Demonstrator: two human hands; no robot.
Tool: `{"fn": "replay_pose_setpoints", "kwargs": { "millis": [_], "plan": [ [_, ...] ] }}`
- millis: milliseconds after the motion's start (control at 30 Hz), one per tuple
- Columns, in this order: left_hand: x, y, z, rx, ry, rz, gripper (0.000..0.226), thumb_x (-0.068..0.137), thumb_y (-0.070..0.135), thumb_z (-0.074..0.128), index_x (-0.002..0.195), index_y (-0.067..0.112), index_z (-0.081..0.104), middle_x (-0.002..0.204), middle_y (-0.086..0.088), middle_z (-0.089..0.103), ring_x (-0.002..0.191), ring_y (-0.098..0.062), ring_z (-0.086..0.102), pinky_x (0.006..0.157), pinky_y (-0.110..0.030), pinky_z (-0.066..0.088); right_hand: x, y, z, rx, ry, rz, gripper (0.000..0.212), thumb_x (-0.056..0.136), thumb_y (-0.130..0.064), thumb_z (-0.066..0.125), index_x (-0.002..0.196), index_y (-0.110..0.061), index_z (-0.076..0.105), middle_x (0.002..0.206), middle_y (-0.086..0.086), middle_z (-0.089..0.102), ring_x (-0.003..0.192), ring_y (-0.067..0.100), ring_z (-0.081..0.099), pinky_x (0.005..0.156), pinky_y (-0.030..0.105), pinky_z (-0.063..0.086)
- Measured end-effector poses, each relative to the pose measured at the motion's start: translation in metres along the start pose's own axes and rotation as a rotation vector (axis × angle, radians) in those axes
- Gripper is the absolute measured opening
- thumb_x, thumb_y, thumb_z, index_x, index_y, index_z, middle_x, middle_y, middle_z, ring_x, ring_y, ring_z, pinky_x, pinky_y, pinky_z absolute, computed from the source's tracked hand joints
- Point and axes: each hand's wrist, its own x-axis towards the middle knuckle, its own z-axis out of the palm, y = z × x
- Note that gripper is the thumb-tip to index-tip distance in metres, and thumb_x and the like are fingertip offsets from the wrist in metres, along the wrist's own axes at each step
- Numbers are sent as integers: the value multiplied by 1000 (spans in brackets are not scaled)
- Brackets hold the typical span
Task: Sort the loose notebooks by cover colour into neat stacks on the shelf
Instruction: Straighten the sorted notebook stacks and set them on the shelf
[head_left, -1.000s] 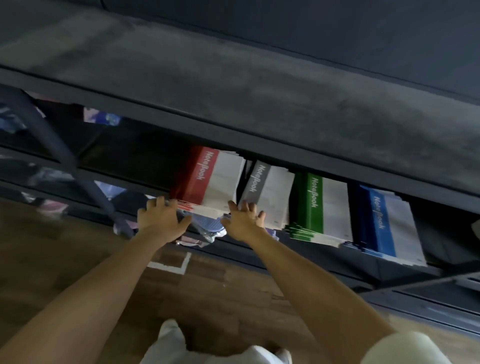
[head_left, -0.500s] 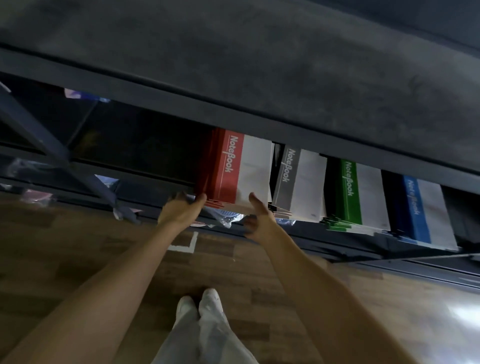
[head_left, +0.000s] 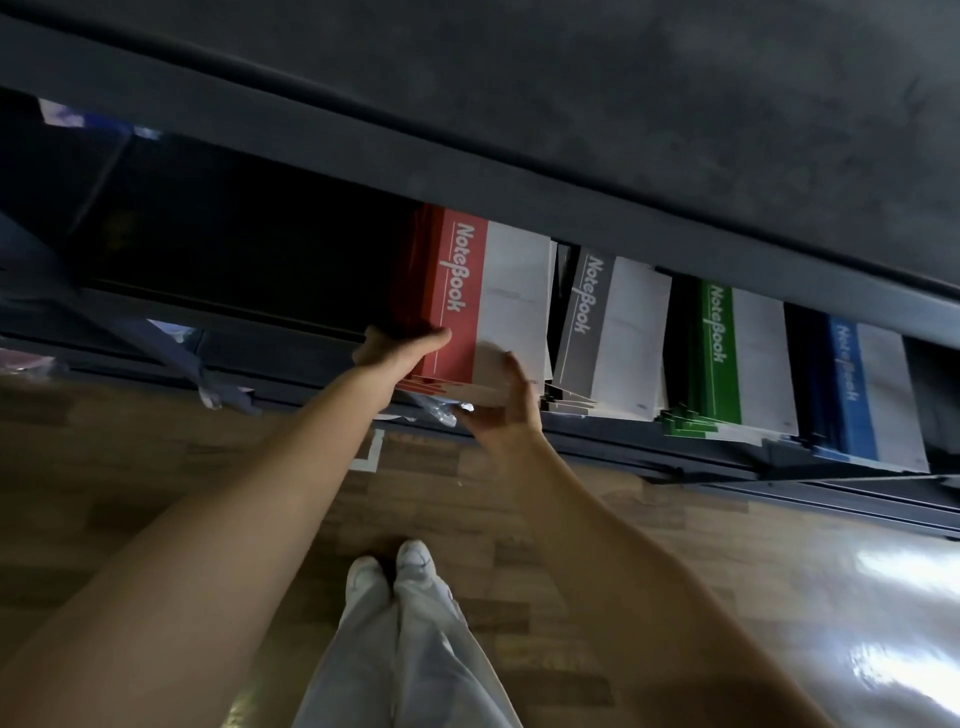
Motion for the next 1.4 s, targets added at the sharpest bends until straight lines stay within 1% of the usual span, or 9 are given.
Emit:
{"fn": "replay_pose_setpoints", "kwargs": {
  "millis": [100, 300, 533, 733, 867, 967, 1100, 1167, 1400],
  "plan": [
    [18, -7, 3, -2, -16, -25, 124, 40, 72, 75, 143, 22, 29, 144, -10, 39, 131, -35, 38, 105, -53, 34, 2, -2, -2, 29, -25, -2, 55, 84, -28, 67, 130, -6, 47, 113, 21, 59, 91, 36, 60, 63, 46, 51],
    [2, 0, 3, -49, -4, -1, 82, 71, 43, 77, 136, 13, 39, 134, -12, 50, 123, -31, 47, 104, -45, 39, -3, -1, -3, 25, -122, -4, 37, 88, -24, 60, 119, -8, 48, 94, 16, 58, 82, 30, 58, 51, 33, 53],
    [2, -4, -10, -74, -91, -39, 75, 71, 39, 78, 132, 10, 43, 123, -9, 55, 110, -27, 52, 94, -37, 41, -3, 14, -10, 72, -133, 4, 47, 83, -21, 66, 124, -7, 51, 102, 16, 60, 86, 29, 61, 55, 33, 56],
    [-12, -24, -32, -86, -163, -110, 70, 69, 32, 78, 128, 10, 46, 125, -12, 57, 108, -28, 56, 94, -37, 44, -14, 25, -29, 40, -192, 25, 30, 88, -16, 61, 114, -5, 49, 101, 16, 58, 92, 29, 58, 93, 43, 50],
    [-20, -41, -41, -149, -145, -137, 77, 66, 29, 80, 131, 10, 43, 115, -12, 61, 104, -27, 58, 92, -37, 45, -24, 16, -52, -97, -318, 114, 47, 97, -48, 33, 116, -8, 50, 107, 18, 60, 100, 33, 56, 110, 58, 24],
    [-23, -42, -43, -193, -162, -165, 64, 70, 25, 78, 123, 9, 46, 103, -8, 62, 101, -25, 58, 90, -35, 45, -23, 3, -60, -115, -391, 124, 67, 92, -64, 25, 106, -8, 59, 99, 19, 68, 98, 39, 57, 101, 63, 25],
    [-27, -42, -42, -228, -175, -187, 41, 75, 19, 75, 104, 12, 46, 89, -5, 60, 85, -19, 58, 93, -32, 44, -5, -14, -51, -454, -345, 93, 56, 71, -59, 64, 105, -15, 59, 101, 13, 66, 95, 36, 62, 97, 64, 33],
    [-26, -41, -42, -214, -185, -202, 39, 75, 17, 75, 102, 11, 47, 88, -6, 59, 88, -20, 58, 91, -32, 44, 2, -20, -47, -598, -280, 116, 34, 87, -46, 54, 102, -16, 55, 96, 10, 60, 95, 32, 58, 96, 60, 37],
    [-16, -32, -43, -89, -260, -144, 72, 76, 30, 74, 137, 12, 38, 110, -7, 56, 100, -26, 54, 78, -38, 46, 9, -11, -37, -625, -267, 78, 9, 94, -12, 48, 92, -13, 57, 73, 5, 66, 73, 20, 61, 69, 35, 50]
  ]
}}
